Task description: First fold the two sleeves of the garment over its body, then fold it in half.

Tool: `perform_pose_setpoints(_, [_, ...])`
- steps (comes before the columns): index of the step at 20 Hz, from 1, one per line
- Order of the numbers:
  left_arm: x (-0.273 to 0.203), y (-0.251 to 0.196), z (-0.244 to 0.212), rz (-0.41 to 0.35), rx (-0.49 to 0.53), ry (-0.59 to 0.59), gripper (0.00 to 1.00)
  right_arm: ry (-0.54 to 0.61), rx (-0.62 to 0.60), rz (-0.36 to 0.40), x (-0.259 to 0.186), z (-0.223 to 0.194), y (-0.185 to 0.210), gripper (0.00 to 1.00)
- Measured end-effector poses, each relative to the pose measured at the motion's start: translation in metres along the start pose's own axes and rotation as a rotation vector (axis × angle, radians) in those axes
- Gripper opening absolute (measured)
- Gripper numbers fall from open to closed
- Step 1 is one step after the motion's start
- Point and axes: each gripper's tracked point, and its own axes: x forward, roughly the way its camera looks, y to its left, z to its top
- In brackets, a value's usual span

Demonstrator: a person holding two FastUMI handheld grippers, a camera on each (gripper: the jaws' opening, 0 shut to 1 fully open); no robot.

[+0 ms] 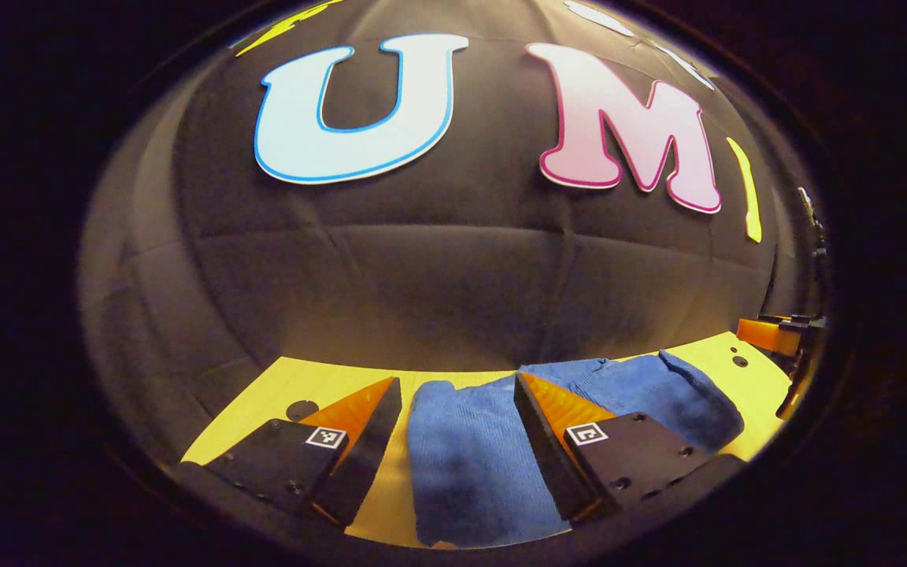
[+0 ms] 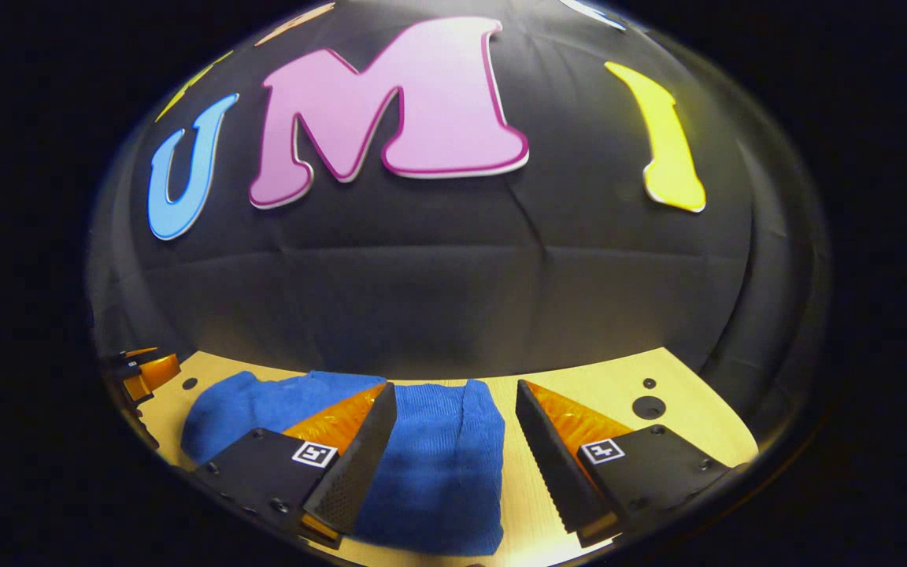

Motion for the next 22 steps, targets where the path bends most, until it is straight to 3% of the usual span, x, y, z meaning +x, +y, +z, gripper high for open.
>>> perform_pose_setpoints(4, [-0.088,-0.004,0.012,0.002,-0.067,-0.058,0.84,-0.077,-0.023,-0.034,-0.076,0.03,0.003,0.96])
perform_pose_setpoints(8, [-0.179,-0.01,0.032,0.006,-0.112,-0.18,0.82,-0.149,-0.035,-0.014,-0.16,0.064,0.015,0.96])
perform_pose_setpoints(14, [-0.312,-0.025,0.027,0.03,-0.051,-0.181,0.82,-0.078,-0.066,0.076,-0.265,0.068,0.057,0.95])
perform_pose_setpoints(18, [-0.391,-0.051,0.014,0.0,-0.122,-0.151,0.82,-0.027,-0.097,0.1,-0.324,0.069,0.057,0.96])
perform_pose_setpoints(22, [-0.444,-0.071,-0.003,-0.029,-0.159,-0.121,0.8,0.027,-0.09,0.181,-0.386,0.059,0.075,0.95])
